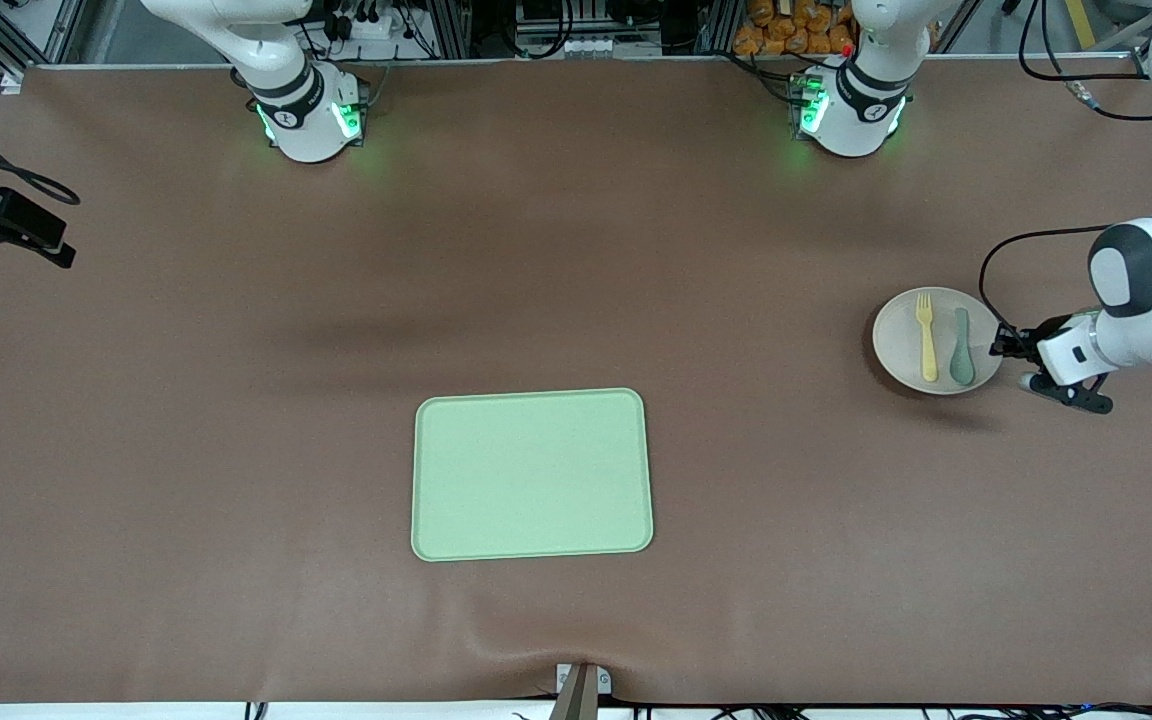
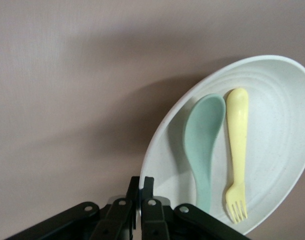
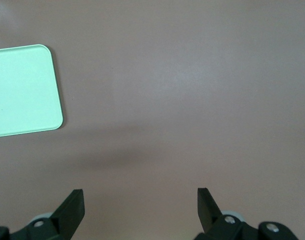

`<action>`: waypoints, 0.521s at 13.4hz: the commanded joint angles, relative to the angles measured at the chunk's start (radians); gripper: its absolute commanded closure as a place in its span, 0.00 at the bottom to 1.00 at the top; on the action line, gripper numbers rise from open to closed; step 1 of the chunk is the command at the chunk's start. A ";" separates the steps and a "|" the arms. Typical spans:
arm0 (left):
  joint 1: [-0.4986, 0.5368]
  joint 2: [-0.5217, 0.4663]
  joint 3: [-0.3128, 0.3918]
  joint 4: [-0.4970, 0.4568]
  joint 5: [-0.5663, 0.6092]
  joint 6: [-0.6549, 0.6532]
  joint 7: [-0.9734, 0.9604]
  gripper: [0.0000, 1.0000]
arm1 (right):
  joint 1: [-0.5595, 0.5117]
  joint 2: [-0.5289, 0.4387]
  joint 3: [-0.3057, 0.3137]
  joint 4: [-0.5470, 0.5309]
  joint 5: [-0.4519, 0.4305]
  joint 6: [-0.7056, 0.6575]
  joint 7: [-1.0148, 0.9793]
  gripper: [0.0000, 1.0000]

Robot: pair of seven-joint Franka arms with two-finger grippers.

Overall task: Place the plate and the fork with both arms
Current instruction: 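Carry the plate with the left gripper onto the green tray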

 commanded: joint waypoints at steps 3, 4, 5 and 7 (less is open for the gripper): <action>0.000 -0.001 -0.077 0.159 -0.129 -0.119 -0.026 1.00 | -0.016 0.002 0.008 0.013 0.006 -0.010 0.003 0.00; -0.006 0.001 -0.099 0.179 -0.136 -0.119 -0.071 1.00 | -0.016 0.002 0.008 0.013 0.006 -0.010 0.003 0.00; -0.020 0.010 -0.122 0.198 -0.137 -0.119 -0.134 1.00 | -0.018 0.002 0.008 0.013 0.006 -0.010 0.003 0.00; -0.092 0.033 -0.125 0.242 -0.138 -0.119 -0.257 1.00 | -0.018 0.002 0.008 0.013 0.006 -0.010 0.003 0.00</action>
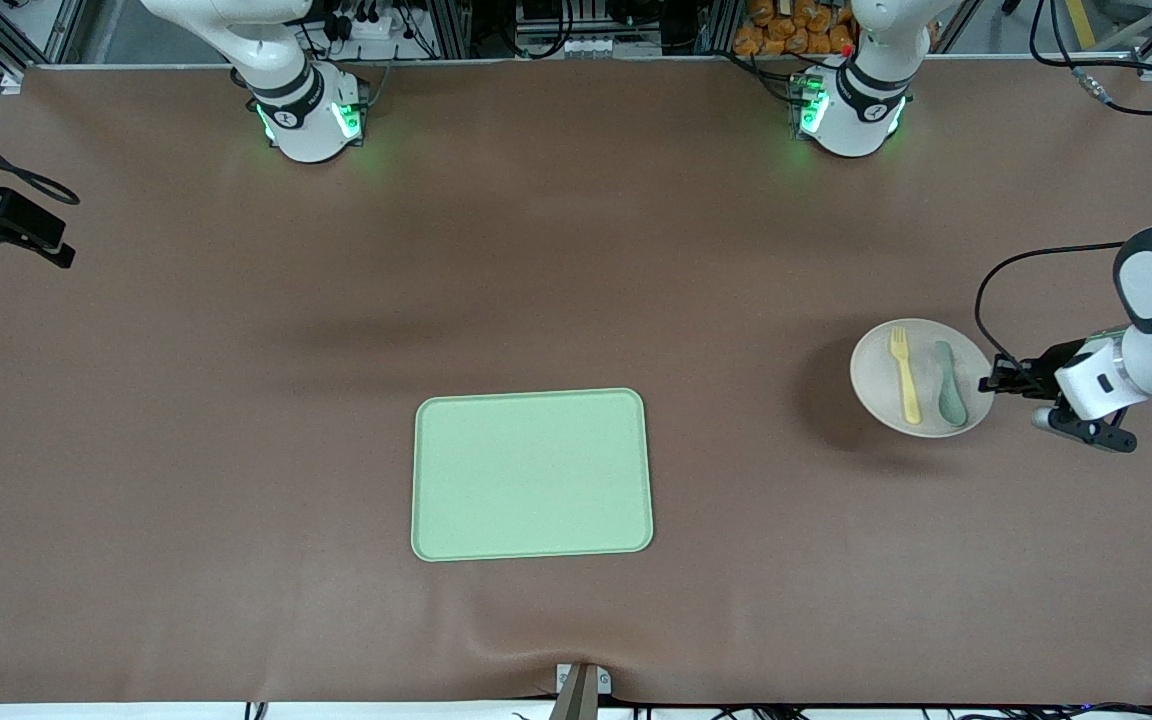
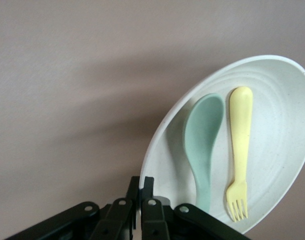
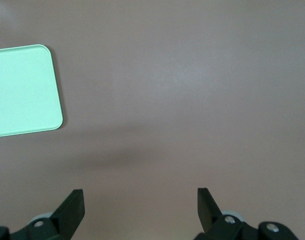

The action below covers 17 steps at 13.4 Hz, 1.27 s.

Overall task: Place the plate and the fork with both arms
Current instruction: 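Carry the plate with the left gripper onto the green tray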

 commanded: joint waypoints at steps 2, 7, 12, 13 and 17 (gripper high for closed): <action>-0.155 0.063 -0.004 0.113 -0.016 -0.027 -0.277 1.00 | -0.018 0.002 0.009 0.013 0.006 -0.010 0.003 0.00; -0.436 0.203 -0.003 0.287 -0.014 -0.024 -0.710 1.00 | -0.018 0.002 0.009 0.013 0.006 -0.010 0.004 0.00; -0.617 0.350 0.004 0.425 -0.033 0.071 -0.871 1.00 | -0.016 0.002 0.009 0.013 0.006 -0.012 0.006 0.00; -0.646 0.373 0.008 0.426 -0.031 0.120 -0.894 1.00 | -0.016 0.002 0.009 0.013 0.006 -0.012 0.007 0.00; -0.709 0.448 0.008 0.426 -0.033 0.355 -0.944 1.00 | -0.018 0.002 0.009 0.012 0.006 -0.013 0.012 0.00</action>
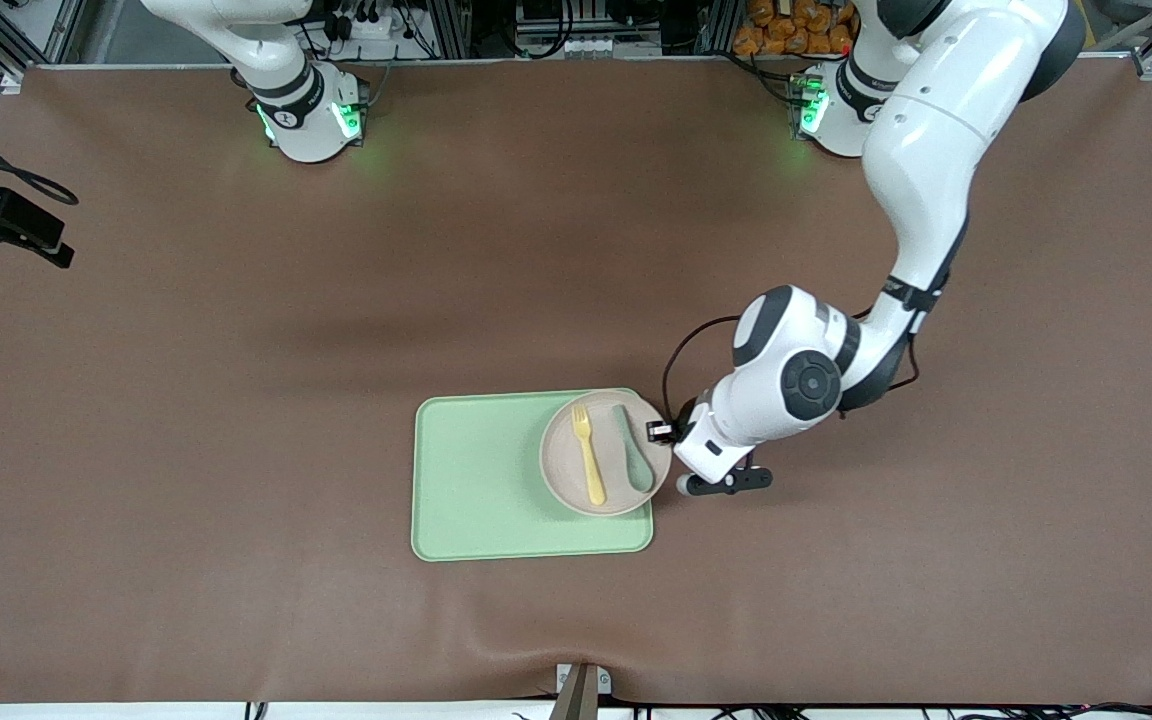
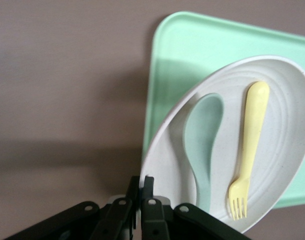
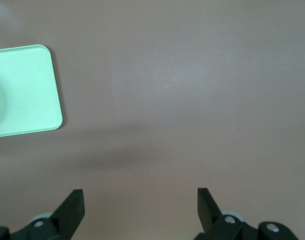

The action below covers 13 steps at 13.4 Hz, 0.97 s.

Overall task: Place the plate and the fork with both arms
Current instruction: 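Carry the plate with the left gripper onto the green tray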

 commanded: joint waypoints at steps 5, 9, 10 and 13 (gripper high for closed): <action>-0.069 0.084 0.014 0.043 -0.022 0.170 -0.006 1.00 | -0.017 0.005 0.011 0.011 0.005 -0.013 0.014 0.00; -0.126 0.101 0.066 0.041 -0.020 0.173 -0.004 1.00 | -0.017 0.008 0.011 0.010 0.005 -0.011 0.015 0.00; -0.131 0.103 0.071 0.043 -0.020 0.176 -0.003 1.00 | -0.020 0.017 0.011 0.008 0.005 -0.013 0.012 0.00; -0.147 0.120 0.071 0.043 -0.020 0.227 -0.001 1.00 | -0.019 0.017 0.011 0.004 0.004 -0.013 0.012 0.00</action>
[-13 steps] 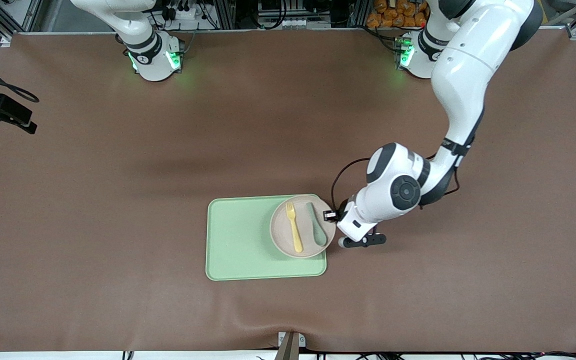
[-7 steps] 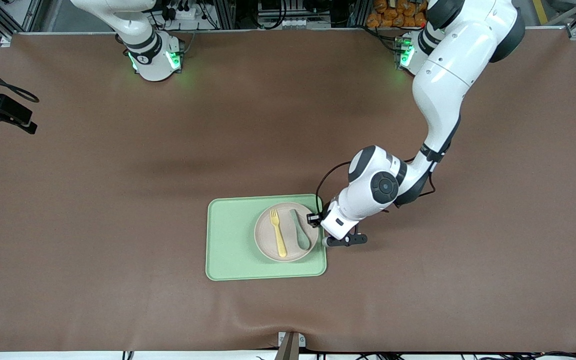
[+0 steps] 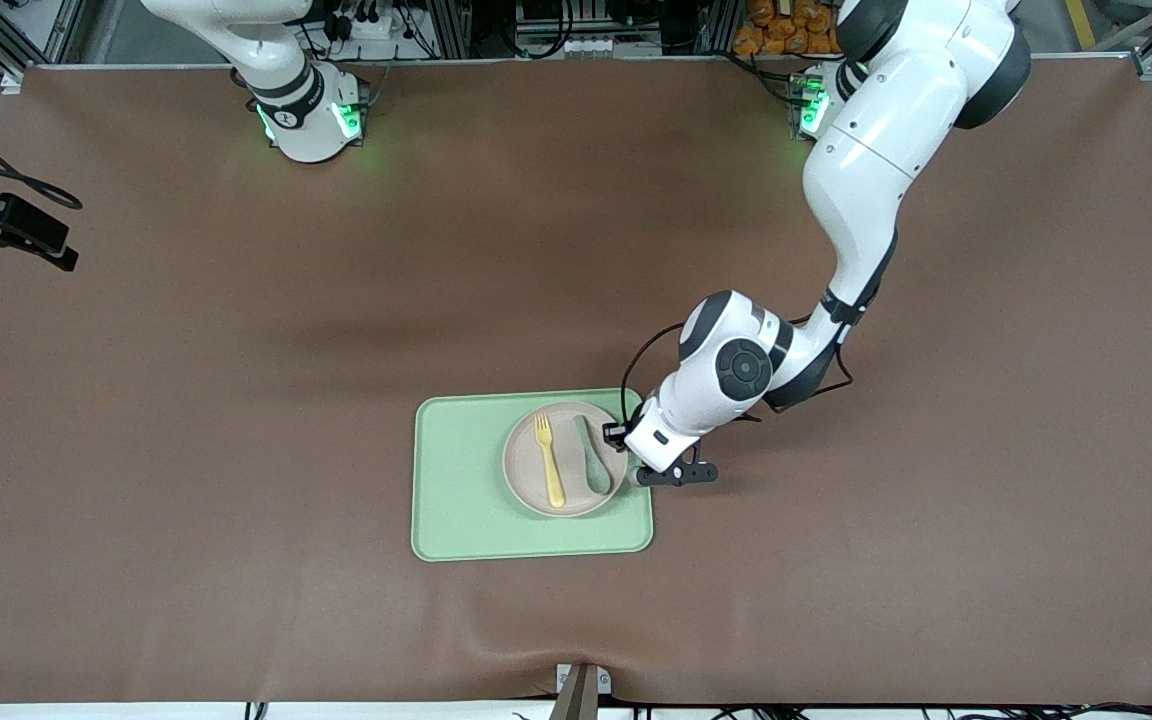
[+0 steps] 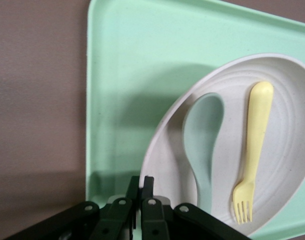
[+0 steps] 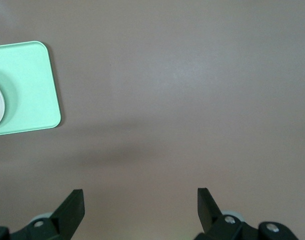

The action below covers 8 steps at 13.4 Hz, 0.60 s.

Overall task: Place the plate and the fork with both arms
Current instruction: 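Open the left gripper and lift it away from the plate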

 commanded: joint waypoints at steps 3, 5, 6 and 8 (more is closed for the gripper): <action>-0.032 0.029 0.017 0.032 -0.021 0.039 -0.009 0.94 | -0.014 0.016 0.011 0.006 0.004 -0.010 -0.007 0.00; -0.035 0.029 0.019 0.032 -0.020 0.058 -0.024 0.01 | -0.006 0.051 0.014 0.012 -0.007 -0.007 -0.005 0.00; -0.037 0.027 0.022 0.031 -0.018 0.074 -0.023 0.00 | -0.009 0.056 0.014 0.012 -0.007 -0.007 -0.004 0.00; -0.035 0.017 0.024 0.031 -0.018 0.076 -0.024 0.00 | -0.014 0.065 0.014 0.012 -0.005 -0.007 -0.002 0.00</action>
